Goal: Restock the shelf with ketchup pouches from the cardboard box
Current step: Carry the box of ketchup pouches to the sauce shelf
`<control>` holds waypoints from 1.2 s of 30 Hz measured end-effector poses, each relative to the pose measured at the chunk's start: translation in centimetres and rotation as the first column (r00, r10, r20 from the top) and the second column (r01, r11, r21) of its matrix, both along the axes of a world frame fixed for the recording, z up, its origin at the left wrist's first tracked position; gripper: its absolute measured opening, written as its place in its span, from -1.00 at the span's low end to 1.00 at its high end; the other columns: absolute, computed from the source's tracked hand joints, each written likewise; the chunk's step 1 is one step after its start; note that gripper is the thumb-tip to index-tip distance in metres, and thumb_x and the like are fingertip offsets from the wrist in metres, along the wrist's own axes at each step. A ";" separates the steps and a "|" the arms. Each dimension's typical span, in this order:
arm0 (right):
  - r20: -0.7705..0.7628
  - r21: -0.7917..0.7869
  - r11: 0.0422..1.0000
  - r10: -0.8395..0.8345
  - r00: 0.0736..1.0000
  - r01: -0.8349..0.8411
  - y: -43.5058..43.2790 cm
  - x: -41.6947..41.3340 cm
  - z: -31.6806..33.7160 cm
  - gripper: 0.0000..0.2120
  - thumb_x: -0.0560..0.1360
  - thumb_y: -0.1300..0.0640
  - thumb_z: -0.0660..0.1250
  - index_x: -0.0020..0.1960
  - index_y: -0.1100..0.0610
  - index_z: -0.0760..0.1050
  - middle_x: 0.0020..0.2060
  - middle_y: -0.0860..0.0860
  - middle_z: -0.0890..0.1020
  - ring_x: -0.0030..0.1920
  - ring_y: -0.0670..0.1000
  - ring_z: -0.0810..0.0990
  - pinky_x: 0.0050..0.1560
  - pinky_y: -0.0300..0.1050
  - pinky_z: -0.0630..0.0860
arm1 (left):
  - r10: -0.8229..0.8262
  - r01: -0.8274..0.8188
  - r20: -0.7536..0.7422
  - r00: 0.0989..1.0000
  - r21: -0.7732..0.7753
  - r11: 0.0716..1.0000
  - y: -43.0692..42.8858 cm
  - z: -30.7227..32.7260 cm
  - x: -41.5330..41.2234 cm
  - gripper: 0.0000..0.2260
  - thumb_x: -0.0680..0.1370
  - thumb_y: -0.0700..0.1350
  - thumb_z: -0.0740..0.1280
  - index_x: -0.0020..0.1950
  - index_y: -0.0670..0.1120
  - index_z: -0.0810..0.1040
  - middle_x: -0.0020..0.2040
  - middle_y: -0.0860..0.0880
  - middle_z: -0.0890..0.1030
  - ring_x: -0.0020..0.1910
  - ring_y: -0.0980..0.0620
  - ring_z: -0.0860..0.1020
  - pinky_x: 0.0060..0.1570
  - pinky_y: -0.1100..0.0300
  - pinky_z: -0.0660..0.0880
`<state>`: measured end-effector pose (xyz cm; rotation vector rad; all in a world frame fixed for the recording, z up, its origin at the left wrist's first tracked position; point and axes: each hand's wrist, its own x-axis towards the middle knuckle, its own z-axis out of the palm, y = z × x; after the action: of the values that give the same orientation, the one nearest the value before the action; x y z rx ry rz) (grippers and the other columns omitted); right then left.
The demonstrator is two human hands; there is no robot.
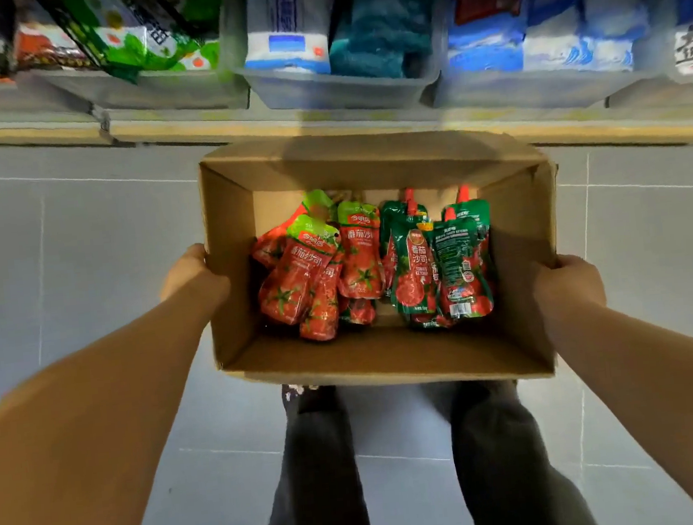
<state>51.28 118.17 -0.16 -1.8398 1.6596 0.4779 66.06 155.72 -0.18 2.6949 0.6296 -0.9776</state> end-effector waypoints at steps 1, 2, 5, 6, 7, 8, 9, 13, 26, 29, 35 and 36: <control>-0.005 -0.007 1.000 -0.013 1.000 0.013 0.6 0.1 -0.6 -0.70 0.57 0.09 0.08 0.24 0.00 0.44 -0.04 0.03 0.57 -0.11 0.15 0.56 0.01 0.09 0.57 | -0.008 0.008 0.001 1.000 -0.001 1.000 0.2 -0.5 0.6 -0.56 0.45 -0.31 0.29 0.30 -0.05 0.38 0.04 -0.14 0.54 -0.02 -0.17 0.54 -0.23 0.11 0.46; -0.006 -0.011 0.999 -0.030 1.000 0.030 1.2 0.2 -1.1 -0.71 0.56 0.09 0.09 0.24 0.01 0.44 -0.03 0.04 0.57 -0.09 0.15 0.56 0.02 0.09 0.56 | -0.019 0.019 -0.001 1.000 -0.002 1.000 0.5 -1.1 1.2 -0.56 0.46 -0.31 0.29 0.31 -0.06 0.37 0.09 -0.16 0.55 0.04 -0.19 0.54 -0.19 0.09 0.46; 0.010 -0.008 0.995 -0.101 0.995 0.102 2.5 0.8 -3.3 -0.73 0.54 0.13 0.15 0.21 0.02 0.48 -0.02 0.07 0.58 -0.05 0.16 0.56 0.05 0.09 0.56 | -0.065 0.065 0.004 0.998 0.011 0.998 1.8 -2.7 3.1 -0.58 0.46 -0.30 0.30 0.30 -0.07 0.38 0.12 -0.16 0.55 0.06 -0.17 0.54 -0.16 0.09 0.46; 0.016 0.003 0.993 -0.114 0.993 0.114 2.8 1.1 -3.7 -0.72 0.54 0.14 0.16 0.21 0.02 0.48 0.00 0.07 0.59 -0.03 0.17 0.57 0.03 0.06 0.55 | -0.073 0.073 0.006 0.997 0.001 0.997 2.2 -3.2 3.6 -0.60 0.46 -0.29 0.29 0.28 -0.07 0.39 0.11 -0.16 0.55 0.02 -0.15 0.53 -0.16 0.09 0.46; 0.025 0.014 0.993 -0.115 0.993 0.114 3.0 1.4 -4.3 -0.72 0.53 0.15 0.17 0.20 0.01 0.48 0.01 0.09 0.60 -0.02 0.18 0.58 -0.02 0.02 0.55 | -0.079 0.079 0.009 0.997 -0.013 0.997 2.6 -3.6 3.9 -0.63 0.46 -0.29 0.29 0.25 -0.08 0.40 0.08 -0.16 0.56 -0.03 -0.13 0.52 -0.17 0.09 0.47; 0.034 0.015 0.994 -0.105 0.994 0.105 3.1 1.6 -4.8 -0.72 0.52 0.14 0.18 0.19 0.01 0.49 0.01 0.10 0.61 -0.02 0.20 0.58 -0.07 -0.01 0.53 | -0.085 0.085 0.012 0.996 -0.021 0.996 2.9 -4.1 4.3 -0.65 0.46 -0.29 0.28 0.22 -0.08 0.41 0.04 -0.16 0.56 -0.08 -0.11 0.50 -0.18 0.09 0.47; 0.039 0.005 0.996 -0.093 0.995 0.093 3.2 1.8 -5.3 -0.72 0.51 0.14 0.18 0.18 0.00 0.50 0.00 0.11 0.62 -0.03 0.21 0.59 -0.10 -0.02 0.52 | -0.091 0.091 0.017 0.996 -0.025 0.996 3.2 -4.6 4.6 -0.67 0.45 -0.29 0.28 0.20 -0.09 0.42 0.00 -0.16 0.55 -0.10 -0.11 0.49 -0.19 0.09 0.46; 0.058 -0.041 0.995 -0.090 0.994 0.092 3.2 3.2 -6.6 -0.73 0.52 0.14 0.18 0.18 0.00 0.48 -0.03 0.07 0.60 -0.07 0.17 0.59 0.00 0.09 0.58 | -0.087 0.087 0.020 0.996 -0.006 0.996 3.4 -6.1 5.3 -0.68 0.45 -0.28 0.28 0.18 -0.09 0.41 -0.09 -0.12 0.49 -0.13 -0.10 0.46 -0.20 0.08 0.45; 0.300 -0.122 0.963 0.267 0.916 -0.240 6.9 6.2 -3.6 -0.61 0.47 0.17 0.27 0.28 0.01 0.36 0.15 0.00 0.49 0.13 -0.02 0.48 0.10 -0.07 0.51 | -0.189 0.185 0.165 0.968 0.039 0.982 -2.7 -3.7 2.6 -0.43 0.43 -0.11 0.33 0.40 -0.03 0.20 0.33 -0.13 0.34 0.25 -0.15 0.40 0.12 -0.03 0.44; 0.318 0.125 0.917 0.326 0.890 -0.380 7.9 6.5 -3.0 -0.62 0.50 0.22 0.25 0.30 0.04 0.36 0.21 0.03 0.51 -0.08 -0.02 0.58 -0.25 -0.22 0.51 | -0.198 0.207 0.074 0.977 -0.131 0.970 -5.0 -3.0 0.8 -0.53 0.45 0.01 0.33 0.33 -0.03 0.34 0.26 -0.11 0.46 0.17 -0.14 0.50 0.10 -0.04 0.50; 0.258 0.346 0.873 0.263 0.930 -0.343 7.1 5.6 -2.6 -0.69 0.56 0.18 0.14 0.30 0.03 0.37 -0.14 -0.08 0.53 -0.35 -0.11 0.44 -0.40 -0.26 0.40 | -0.169 0.150 -0.051 0.984 -0.262 0.953 -8.6 -2.7 -3.3 -0.69 0.47 -0.08 0.26 0.21 -0.05 0.47 0.15 -0.13 0.57 0.11 -0.16 0.53 -0.02 0.10 0.45; 0.256 0.381 0.857 0.263 0.930 -0.347 6.8 5.5 -2.9 -0.68 0.57 0.20 0.12 0.30 0.06 0.37 -0.21 -0.09 0.49 -0.36 -0.10 0.44 -0.42 -0.27 0.40 | -0.164 0.142 -0.059 0.985 -0.272 0.952 -9.3 -3.1 -3.7 -0.70 0.45 -0.12 0.27 0.19 -0.08 0.49 0.14 -0.15 0.57 0.09 -0.17 0.53 -0.05 0.11 0.45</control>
<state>56.81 125.00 -3.08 -1.7557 1.0314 0.7045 62.36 146.40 -3.30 2.5027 0.2795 -1.1260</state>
